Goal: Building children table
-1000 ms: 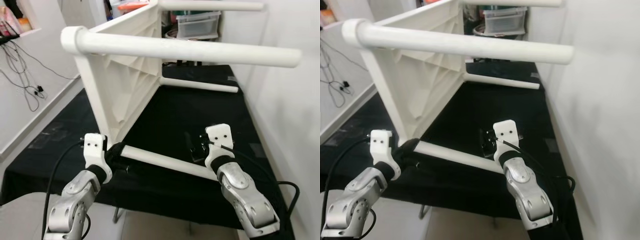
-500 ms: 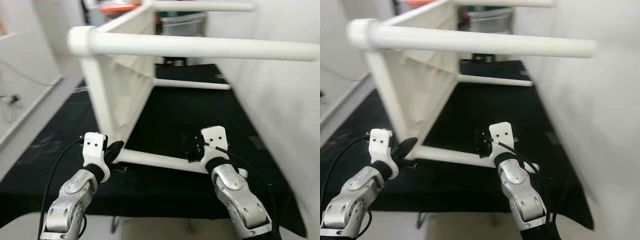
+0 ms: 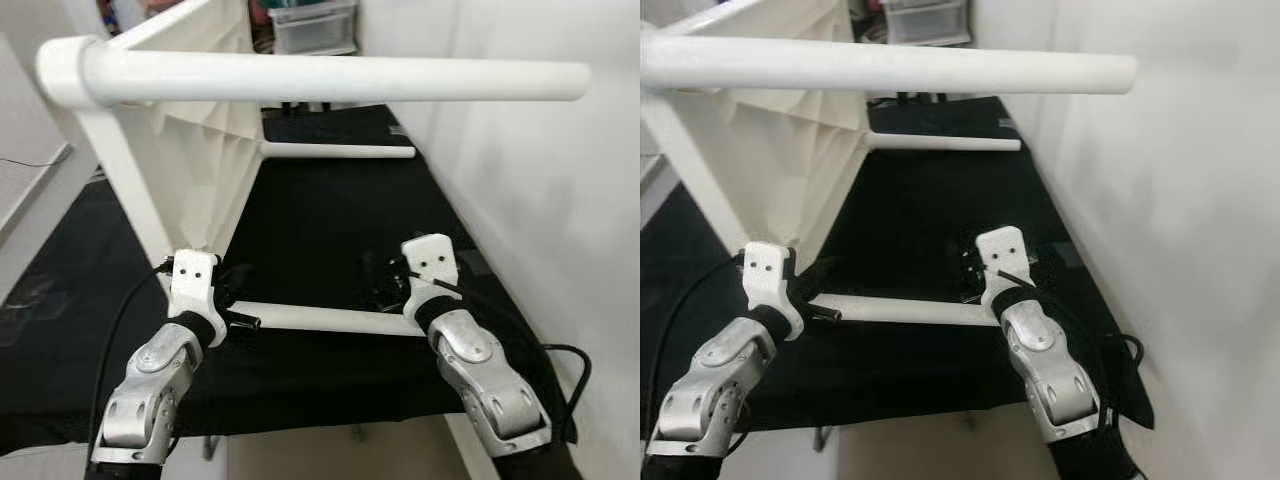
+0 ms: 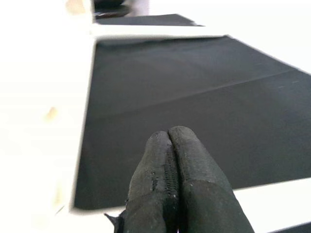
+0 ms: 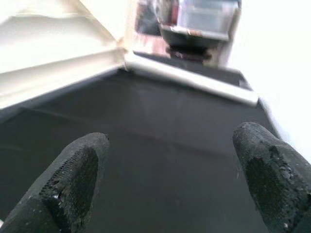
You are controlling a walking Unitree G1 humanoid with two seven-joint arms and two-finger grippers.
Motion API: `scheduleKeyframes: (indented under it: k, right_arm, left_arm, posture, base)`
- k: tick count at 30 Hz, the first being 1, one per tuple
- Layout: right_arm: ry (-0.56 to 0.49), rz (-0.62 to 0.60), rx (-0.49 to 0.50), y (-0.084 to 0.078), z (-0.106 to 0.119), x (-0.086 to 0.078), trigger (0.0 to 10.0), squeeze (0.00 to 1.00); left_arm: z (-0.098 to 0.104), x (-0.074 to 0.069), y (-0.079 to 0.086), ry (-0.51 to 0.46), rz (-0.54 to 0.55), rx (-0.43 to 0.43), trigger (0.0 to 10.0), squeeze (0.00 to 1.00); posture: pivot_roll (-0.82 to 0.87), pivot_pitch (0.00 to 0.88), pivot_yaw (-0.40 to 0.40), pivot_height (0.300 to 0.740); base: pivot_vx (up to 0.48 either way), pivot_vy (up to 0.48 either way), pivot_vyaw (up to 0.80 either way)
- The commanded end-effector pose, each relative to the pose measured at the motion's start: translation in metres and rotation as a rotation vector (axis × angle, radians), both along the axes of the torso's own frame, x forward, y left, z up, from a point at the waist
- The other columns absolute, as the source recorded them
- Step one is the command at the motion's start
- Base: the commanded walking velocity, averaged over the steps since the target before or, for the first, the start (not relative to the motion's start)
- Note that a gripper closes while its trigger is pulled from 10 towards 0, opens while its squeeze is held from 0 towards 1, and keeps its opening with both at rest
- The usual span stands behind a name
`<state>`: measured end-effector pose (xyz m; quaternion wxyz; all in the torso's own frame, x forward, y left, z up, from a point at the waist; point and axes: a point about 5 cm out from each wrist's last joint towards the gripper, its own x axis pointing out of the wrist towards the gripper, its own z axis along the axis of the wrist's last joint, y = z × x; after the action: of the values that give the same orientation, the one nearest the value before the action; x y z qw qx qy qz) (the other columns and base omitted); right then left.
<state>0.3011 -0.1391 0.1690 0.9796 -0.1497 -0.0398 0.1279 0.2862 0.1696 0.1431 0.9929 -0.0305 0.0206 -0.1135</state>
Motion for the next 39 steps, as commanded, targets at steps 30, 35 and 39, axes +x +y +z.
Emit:
scheduleKeyframes:
  k: [30, 35, 39]
  right_arm:
    - [-0.761, -0.157, -0.754, -0.035, 0.131, -0.055, 10.0, 0.0]
    - [-0.797, -0.135, -0.763, -0.028, 0.145, -0.048, 10.0, 0.0]
    - [-0.807, -0.105, -0.777, -0.02, 0.154, -0.039, 10.0, 0.0]
  left_arm:
    - [-0.011, 0.002, 0.031, 0.007, 0.105, -0.015, 10.0, 0.0]
    - [-0.013, 0.001, 0.037, 0.007, 0.137, -0.028, 10.0, 0.0]
    - [-0.012, 0.002, 0.039, 0.0, 0.153, -0.036, 10.0, 0.0]
  posture:
    - [-0.11, 0.0, 0.076, 0.74]
    - [-0.11, 0.0, 0.07, 0.74]
    - [-0.11, 0.0, 0.058, 0.74]
  base:
    - [0.0, 0.0, 0.0]
    - [0.0, 0.0, 0.0]
    - [0.0, 0.0, 0.0]
